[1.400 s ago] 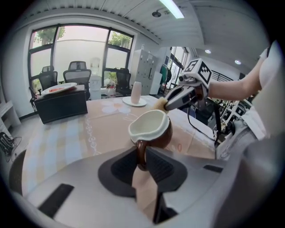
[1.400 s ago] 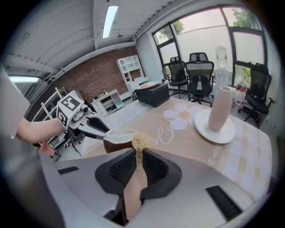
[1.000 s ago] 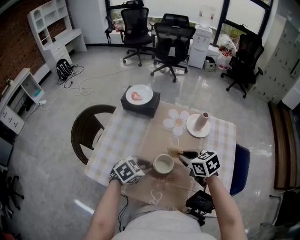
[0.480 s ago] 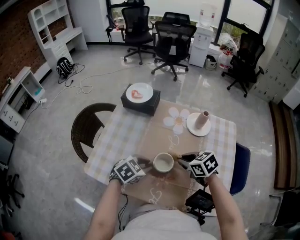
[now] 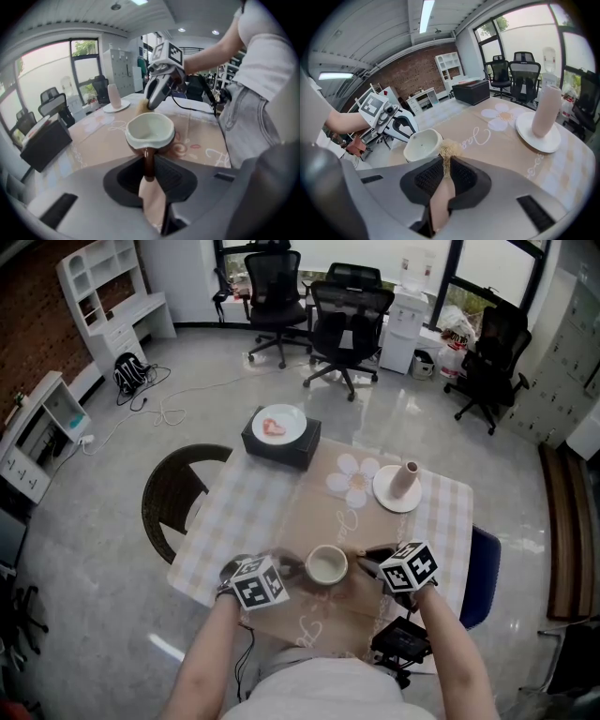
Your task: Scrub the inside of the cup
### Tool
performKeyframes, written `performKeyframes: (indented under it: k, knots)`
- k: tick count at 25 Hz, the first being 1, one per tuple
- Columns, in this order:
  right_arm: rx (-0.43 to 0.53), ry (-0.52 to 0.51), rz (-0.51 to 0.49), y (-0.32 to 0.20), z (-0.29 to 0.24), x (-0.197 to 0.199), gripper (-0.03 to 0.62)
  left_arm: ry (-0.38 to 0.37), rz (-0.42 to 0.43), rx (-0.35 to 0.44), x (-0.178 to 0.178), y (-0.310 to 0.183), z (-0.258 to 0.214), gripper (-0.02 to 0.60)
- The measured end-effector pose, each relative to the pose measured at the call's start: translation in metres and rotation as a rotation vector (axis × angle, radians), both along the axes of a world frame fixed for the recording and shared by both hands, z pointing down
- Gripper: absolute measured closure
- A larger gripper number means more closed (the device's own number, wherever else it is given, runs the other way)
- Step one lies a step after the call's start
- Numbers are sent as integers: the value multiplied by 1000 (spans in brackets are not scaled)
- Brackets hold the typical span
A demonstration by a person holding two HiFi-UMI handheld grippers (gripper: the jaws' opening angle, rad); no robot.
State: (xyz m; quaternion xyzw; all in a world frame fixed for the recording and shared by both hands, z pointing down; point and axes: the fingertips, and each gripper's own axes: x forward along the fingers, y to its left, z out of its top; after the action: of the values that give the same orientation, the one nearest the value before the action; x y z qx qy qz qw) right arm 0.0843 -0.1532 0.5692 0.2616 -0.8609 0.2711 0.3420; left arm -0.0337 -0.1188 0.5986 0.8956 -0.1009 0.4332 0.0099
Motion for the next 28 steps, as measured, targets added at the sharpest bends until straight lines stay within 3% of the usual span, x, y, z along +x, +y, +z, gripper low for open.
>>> performKeyframes:
  k: [8, 14, 22, 28]
  knots:
    - [67, -116, 19, -16, -32, 2, 548, -18, 151, 190, 10, 2, -10, 515]
    - [169, -95, -131, -12, -41, -15, 548, -53, 218, 249, 14, 4, -13, 515]
    - [131, 4, -281, -10, -21, -18, 548, -86, 287, 332, 20, 8, -17, 515]
    - [74, 59, -313, -7, 2, -14, 548, -108, 322, 368, 21, 10, -19, 515]
